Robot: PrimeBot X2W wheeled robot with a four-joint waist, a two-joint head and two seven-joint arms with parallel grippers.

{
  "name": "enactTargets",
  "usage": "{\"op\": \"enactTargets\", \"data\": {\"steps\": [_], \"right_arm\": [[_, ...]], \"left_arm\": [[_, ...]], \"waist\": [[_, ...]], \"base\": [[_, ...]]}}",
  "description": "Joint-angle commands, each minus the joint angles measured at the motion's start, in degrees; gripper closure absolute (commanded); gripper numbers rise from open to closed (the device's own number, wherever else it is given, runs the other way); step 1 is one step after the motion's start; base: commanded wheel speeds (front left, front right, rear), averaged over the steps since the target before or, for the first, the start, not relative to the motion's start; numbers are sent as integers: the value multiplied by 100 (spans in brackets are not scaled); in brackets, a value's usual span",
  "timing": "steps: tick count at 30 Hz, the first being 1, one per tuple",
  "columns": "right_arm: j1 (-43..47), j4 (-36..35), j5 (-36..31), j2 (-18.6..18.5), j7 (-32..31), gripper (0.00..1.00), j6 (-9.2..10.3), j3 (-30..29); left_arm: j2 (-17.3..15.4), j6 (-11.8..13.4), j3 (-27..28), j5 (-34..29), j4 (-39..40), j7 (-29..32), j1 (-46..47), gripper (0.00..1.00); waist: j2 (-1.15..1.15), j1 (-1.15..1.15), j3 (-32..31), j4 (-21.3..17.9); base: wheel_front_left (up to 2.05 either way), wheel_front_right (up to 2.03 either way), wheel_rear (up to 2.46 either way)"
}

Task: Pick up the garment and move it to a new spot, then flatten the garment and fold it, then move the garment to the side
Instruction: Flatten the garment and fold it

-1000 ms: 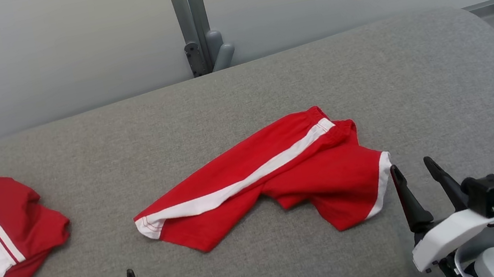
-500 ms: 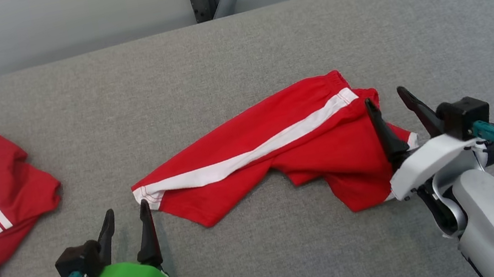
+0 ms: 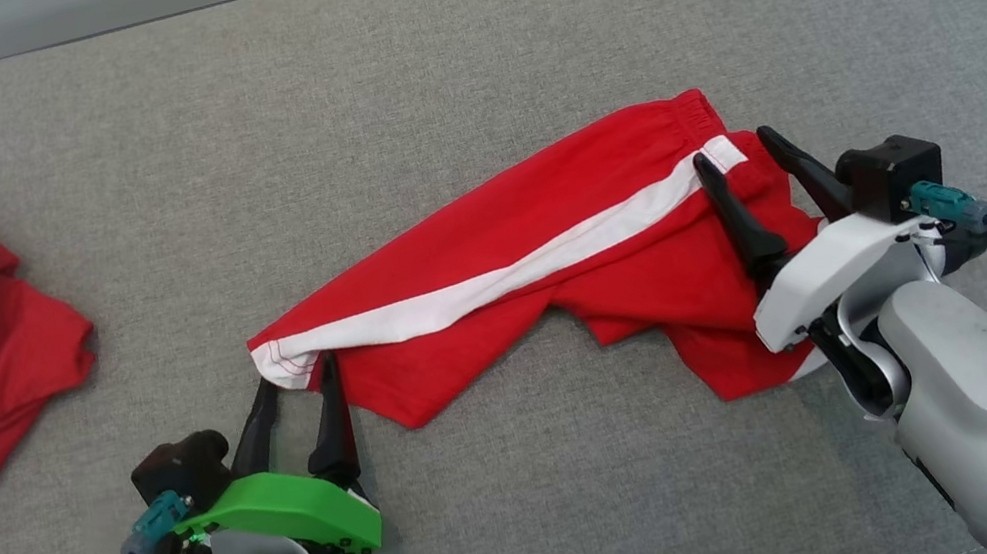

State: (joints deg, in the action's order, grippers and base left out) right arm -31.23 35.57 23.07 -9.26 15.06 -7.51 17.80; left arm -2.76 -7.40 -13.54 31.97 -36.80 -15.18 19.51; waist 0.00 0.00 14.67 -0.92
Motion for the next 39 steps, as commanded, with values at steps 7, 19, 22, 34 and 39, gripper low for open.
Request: {"op": "enactTargets", "data": {"steps": [7,19,22,34,39], "right_arm": [[-274,121,79,-88,17,0,3,146],[-327,153,217,-107,16,0,3,425],[-262,61,295,-128,17,66,3,511],[-29,-680,699,-279,17,100,3,306],[-396,-1086,885,-388,17,100,3,103]], "left_arm": [[-118,-12,33,201,155,5,208,0],[-128,-12,-188,195,424,5,75,57],[-144,-12,-215,96,437,5,37,98],[-421,-12,-182,-178,1236,5,-54,100],[-1055,-12,-495,-245,1561,5,712,100]], "waist": [[0,0,192,3],[0,0,214,27],[0,0,193,22],[0,0,-364,-26],[0,0,-625,-10]], "base": [[0,0,0],[0,0,0],[0,0,0],[0,0,0],[0,0,0]]}}
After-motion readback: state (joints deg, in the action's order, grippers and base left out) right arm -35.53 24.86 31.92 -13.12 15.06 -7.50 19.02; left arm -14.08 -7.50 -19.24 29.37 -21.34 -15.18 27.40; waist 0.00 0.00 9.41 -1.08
